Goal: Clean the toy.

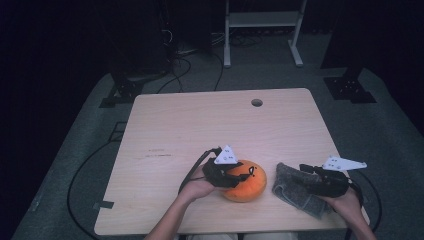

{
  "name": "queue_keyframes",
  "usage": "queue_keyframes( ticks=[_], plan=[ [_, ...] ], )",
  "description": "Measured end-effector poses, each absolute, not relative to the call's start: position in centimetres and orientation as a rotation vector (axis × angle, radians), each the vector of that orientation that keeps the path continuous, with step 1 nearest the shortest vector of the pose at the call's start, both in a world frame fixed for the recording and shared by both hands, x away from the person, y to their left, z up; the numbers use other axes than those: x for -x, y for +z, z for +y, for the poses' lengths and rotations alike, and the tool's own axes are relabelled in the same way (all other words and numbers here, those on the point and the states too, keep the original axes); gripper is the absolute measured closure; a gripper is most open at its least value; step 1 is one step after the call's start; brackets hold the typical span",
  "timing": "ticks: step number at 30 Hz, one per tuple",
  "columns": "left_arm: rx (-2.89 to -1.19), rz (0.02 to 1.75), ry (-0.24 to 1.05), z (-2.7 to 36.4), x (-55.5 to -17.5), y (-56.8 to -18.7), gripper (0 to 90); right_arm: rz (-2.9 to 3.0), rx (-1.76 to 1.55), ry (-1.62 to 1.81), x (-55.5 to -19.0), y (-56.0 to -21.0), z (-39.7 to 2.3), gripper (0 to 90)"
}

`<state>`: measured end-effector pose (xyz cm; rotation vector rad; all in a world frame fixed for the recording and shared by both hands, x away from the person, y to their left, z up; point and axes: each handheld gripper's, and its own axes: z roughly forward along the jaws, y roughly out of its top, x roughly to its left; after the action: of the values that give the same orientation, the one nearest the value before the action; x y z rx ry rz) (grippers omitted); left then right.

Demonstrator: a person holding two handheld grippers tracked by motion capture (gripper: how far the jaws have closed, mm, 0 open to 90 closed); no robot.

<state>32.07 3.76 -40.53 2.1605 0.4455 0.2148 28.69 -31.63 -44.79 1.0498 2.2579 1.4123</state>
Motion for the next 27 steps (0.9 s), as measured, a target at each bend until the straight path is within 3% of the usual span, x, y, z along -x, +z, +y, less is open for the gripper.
queue_keyframes(
  ticks=[11,18,27],
  plan=[
    [-2.130,0.545,0.433,5.0,-35.6,-39.3,57.2,2.277,-1.028,1.411,-28.8,-44.9,-30.9,38.5],
    [-2.083,0.609,0.424,5.1,-37.6,-40.6,55.6,2.269,-1.034,1.420,-28.7,-44.7,-31.0,38.5],
    [-2.036,0.584,0.436,6.2,-36.1,-39.8,27.9,2.265,-1.034,1.428,-28.9,-44.4,-30.9,37.6]
  ],
)
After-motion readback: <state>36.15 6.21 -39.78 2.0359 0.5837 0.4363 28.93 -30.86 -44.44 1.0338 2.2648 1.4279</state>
